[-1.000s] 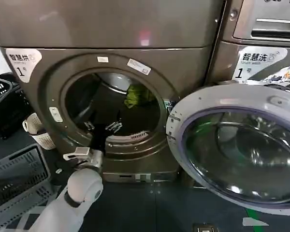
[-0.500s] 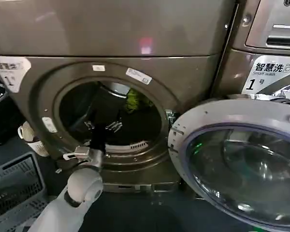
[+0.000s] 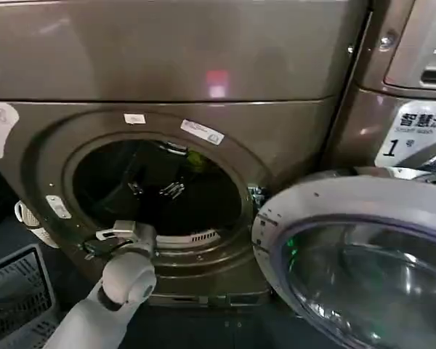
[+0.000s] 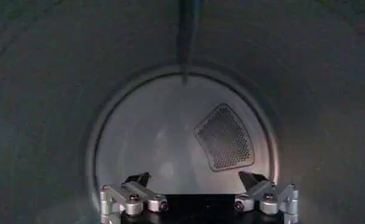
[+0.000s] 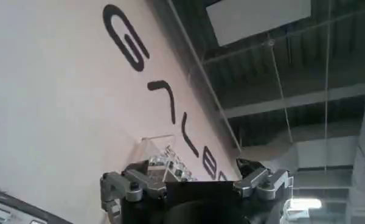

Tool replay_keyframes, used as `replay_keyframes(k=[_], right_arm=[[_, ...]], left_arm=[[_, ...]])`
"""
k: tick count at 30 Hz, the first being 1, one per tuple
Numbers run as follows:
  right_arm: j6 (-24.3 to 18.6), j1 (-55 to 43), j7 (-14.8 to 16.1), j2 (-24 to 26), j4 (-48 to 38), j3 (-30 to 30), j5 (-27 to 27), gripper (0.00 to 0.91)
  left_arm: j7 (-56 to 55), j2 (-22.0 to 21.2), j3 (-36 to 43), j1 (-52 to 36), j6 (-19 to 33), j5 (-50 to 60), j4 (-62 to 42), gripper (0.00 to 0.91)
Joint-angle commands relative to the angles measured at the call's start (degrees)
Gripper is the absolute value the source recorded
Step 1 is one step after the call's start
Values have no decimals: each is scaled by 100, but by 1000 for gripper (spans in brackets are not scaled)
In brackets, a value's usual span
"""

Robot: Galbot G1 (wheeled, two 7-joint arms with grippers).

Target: Grasp the clothes from the dryer.

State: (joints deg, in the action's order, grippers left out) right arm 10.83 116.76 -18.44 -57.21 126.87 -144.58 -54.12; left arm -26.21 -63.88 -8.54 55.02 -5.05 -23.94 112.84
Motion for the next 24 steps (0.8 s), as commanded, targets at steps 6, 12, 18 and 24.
replay_keyframes(k=[6, 12, 18, 24], right_arm=[[-182, 6, 48, -20, -8, -5, -3, 907], [-185, 12, 42, -32, 6, -19, -10, 907], [-31, 35, -22, -23, 25, -71, -20, 907], [-39, 32, -7, -16, 61, -72, -36, 907]], left_arm=[[1, -23, 1, -86, -5, 3, -73, 907], [8, -144, 46, -304, -13, 16, -288, 907], [43, -292, 132, -719, 14, 43, -734, 907], [118, -597, 220, -1172, 78, 147, -1317, 907]])
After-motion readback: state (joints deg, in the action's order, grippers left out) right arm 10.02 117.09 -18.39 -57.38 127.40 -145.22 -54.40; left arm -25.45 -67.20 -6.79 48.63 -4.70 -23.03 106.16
